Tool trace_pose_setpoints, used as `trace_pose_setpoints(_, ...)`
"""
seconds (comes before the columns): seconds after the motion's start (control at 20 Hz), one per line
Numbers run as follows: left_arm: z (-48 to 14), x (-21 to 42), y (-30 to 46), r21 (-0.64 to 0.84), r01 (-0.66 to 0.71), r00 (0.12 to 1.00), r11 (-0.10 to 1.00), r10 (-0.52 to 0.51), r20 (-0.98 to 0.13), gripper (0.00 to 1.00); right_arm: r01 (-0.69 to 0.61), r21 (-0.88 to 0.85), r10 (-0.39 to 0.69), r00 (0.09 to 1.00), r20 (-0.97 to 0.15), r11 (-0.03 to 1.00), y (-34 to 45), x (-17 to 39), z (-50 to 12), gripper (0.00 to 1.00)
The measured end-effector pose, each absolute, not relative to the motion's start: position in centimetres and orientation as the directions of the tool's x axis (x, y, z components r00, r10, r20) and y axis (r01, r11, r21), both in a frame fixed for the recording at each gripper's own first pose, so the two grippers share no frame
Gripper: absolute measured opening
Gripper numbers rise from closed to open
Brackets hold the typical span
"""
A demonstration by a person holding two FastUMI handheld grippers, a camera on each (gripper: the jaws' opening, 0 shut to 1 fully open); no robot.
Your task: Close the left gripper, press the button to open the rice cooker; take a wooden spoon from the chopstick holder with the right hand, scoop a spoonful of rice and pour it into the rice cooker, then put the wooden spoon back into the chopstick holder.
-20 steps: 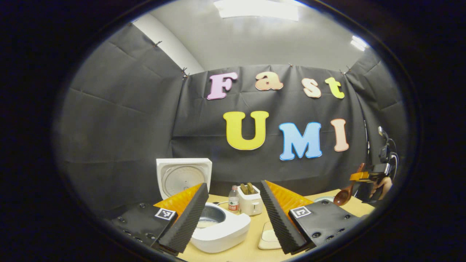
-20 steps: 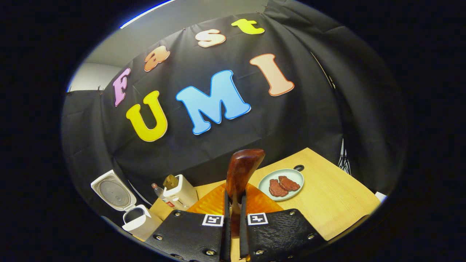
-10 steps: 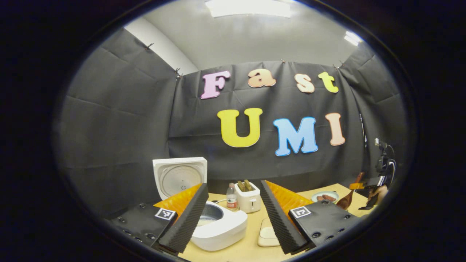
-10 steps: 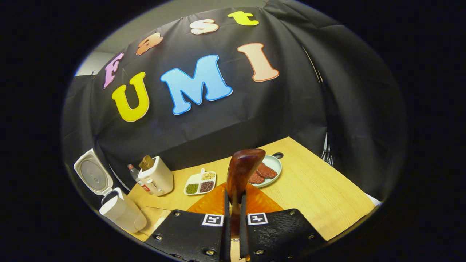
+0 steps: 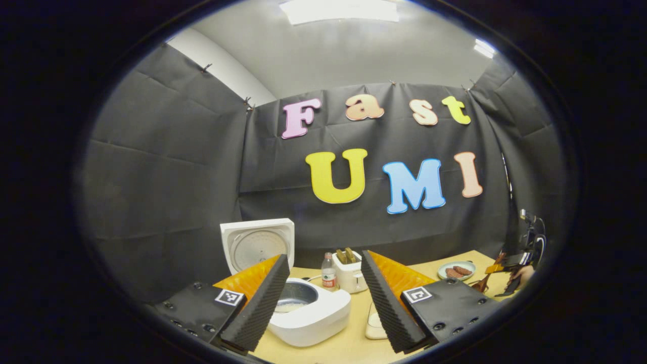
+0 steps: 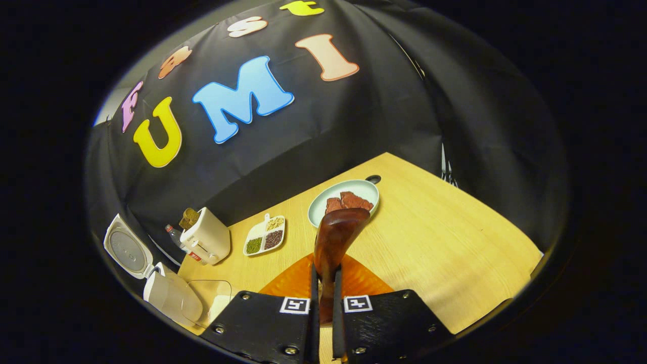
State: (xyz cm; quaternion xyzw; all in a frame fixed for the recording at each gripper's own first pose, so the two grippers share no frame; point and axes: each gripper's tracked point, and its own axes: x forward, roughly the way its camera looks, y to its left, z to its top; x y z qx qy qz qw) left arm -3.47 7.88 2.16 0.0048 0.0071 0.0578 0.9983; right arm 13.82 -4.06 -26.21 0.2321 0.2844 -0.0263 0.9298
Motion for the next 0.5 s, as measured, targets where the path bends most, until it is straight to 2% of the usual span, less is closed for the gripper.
trace_pose_setpoints(0.15,2.2,-3.4,7.8,0.011,-0.115,0.993,0.993,0.115,-0.014,0.98,0.184,0.415,0.090,0.824,-0.559,0.891,-4.6,13.2,-27.0,0.12)
trace_pose_setpoints(0.3,2.5,-3.1,7.4,0.013,-0.106,0.994,0.994,0.106,-0.007,0.98,0.167,0.374,0.073,0.832,-0.550,0.912,-5.5,12.8,-26.7,0.20)
trace_pose_setpoints(0.35,2.6,-2.9,7.3,0.011,-0.103,0.995,0.995,0.103,-0.005,0.98,0.163,0.358,0.062,0.838,-0.541,0.919,-5.2,12.1,-26.0,0.27)
trace_pose_setpoints(0.4,2.7,-2.8,7.2,0.009,-0.099,0.995,0.995,0.099,-0.001,0.99,0.162,0.341,0.049,0.844,-0.534,0.926,-5.9,11.8,-25.5,0.47)
trace_pose_setpoints(0.45,2.8,-2.6,7.2,0.007,-0.096,0.995,0.995,0.096,0.003,0.99,0.160,0.323,0.037,0.849,-0.527,0.933,-6.4,11.5,-25.2,0.52)
trace_pose_setpoints(0.5,2.7,-2.4,7.3,0.006,-0.095,0.995,0.995,0.095,0.003,0.98,0.165,0.295,0.014,0.854,-0.521,0.941,-7.1,11.3,-24.8,0.62)
